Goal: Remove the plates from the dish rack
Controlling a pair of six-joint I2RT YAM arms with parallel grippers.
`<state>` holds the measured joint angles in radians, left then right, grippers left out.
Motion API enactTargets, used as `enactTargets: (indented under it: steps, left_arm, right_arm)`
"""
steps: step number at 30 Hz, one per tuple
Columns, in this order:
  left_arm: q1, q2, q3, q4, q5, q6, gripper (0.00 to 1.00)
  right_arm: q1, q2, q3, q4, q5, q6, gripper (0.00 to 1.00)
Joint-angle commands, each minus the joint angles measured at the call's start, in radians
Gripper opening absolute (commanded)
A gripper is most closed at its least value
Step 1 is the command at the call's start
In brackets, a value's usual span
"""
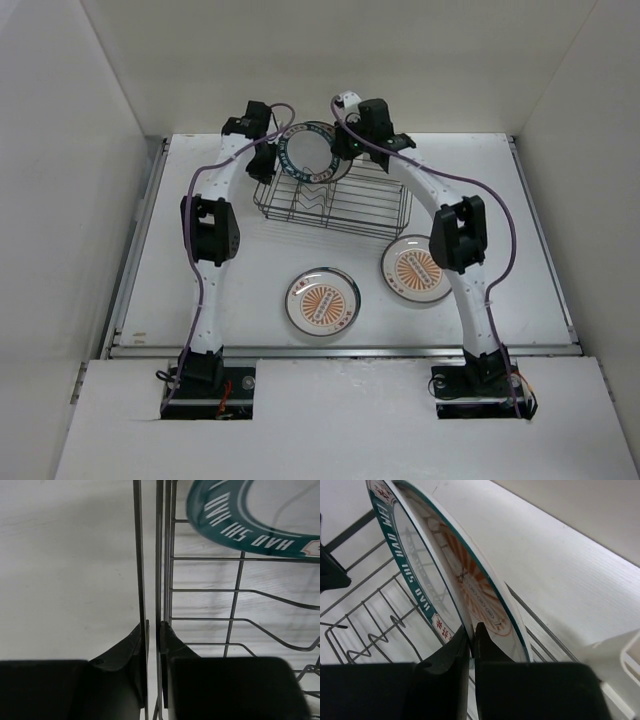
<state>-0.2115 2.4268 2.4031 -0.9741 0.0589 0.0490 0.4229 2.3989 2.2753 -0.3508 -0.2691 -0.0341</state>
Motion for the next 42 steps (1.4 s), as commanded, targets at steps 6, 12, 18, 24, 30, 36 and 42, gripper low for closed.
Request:
enactTargets:
  steps: [6, 12, 18, 24, 30, 36, 42]
  left_arm:
    - [-0.025, -0.041, -0.010, -0.086, 0.038, -0.067, 0.00]
    - [-0.011, -0.100, -0.084, -0.060, 0.004, -0.222, 0.00]
    - [0.073, -0.141, -0.093, -0.009, 0.100, -0.359, 0.00]
    - [0.116, -0.156, -0.125, 0.049, 0.308, -0.443, 0.00]
    - [0.126, -0.156, -0.252, 0.103, 0.433, -0.538, 0.00]
    - [0.126, -0.109, -0.214, 0.103, 0.412, -0.505, 0.00]
    - [0.126, -0.089, -0.148, 0.069, 0.391, -0.434, 0.00]
  right_arm:
    - [0.001, -0.288, -0.032, 0.010, 0.071, 0.057, 0.00]
    - [0.001, -0.411, -0.080, -0.039, 0.133, 0.057, 0.00]
    - [0.001, -0.562, -0.166, -0.141, 0.004, 0.098, 0.00]
    - [0.001, -0.731, -0.403, -0.221, -0.237, 0.143, 0.00]
    - [0.046, -0.793, -0.582, -0.345, -0.369, 0.152, 0.00]
    - [0.066, -0.839, -0.818, -0.393, -0.521, 0.152, 0.00]
    - [0.088, -0.738, -0.953, -0.314, -0.518, 0.200, 0.00]
